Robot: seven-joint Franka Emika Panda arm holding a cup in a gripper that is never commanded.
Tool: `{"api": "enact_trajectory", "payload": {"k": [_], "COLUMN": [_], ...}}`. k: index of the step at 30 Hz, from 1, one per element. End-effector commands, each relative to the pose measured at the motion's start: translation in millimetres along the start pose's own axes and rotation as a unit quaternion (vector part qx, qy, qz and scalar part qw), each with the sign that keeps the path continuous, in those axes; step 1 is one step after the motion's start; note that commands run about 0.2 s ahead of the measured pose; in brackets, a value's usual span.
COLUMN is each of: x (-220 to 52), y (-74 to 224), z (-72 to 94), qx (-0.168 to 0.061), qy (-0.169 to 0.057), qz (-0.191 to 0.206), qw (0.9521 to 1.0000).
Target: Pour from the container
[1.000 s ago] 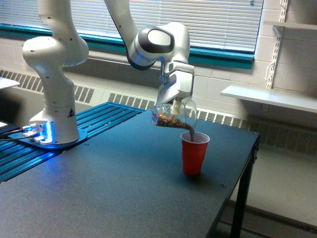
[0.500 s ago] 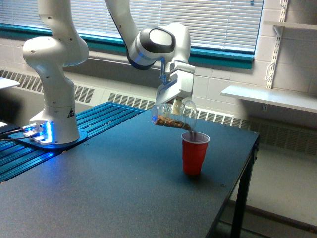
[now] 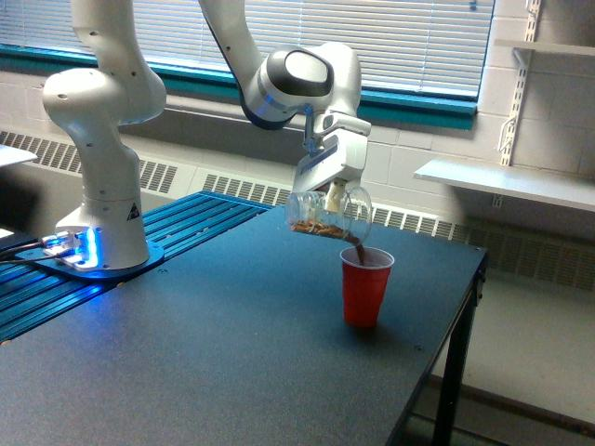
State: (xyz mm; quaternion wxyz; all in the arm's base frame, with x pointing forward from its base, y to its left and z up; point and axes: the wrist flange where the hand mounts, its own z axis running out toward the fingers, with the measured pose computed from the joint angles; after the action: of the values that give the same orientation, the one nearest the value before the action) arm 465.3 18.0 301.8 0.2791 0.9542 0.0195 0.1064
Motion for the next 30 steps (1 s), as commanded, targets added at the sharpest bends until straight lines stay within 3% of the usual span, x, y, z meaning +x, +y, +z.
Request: {"api": "enact_trajectory", "payload": {"k": [1, 30], "x": [3.6, 6.4], "y": [-4.8, -8.1], "z": [-3.9, -13.0], "qx": [-0.010, -0.032], "qy": [0.004, -0.002], "qz": [-0.024, -0.088], "qw": [0.9997, 0.9956]}}
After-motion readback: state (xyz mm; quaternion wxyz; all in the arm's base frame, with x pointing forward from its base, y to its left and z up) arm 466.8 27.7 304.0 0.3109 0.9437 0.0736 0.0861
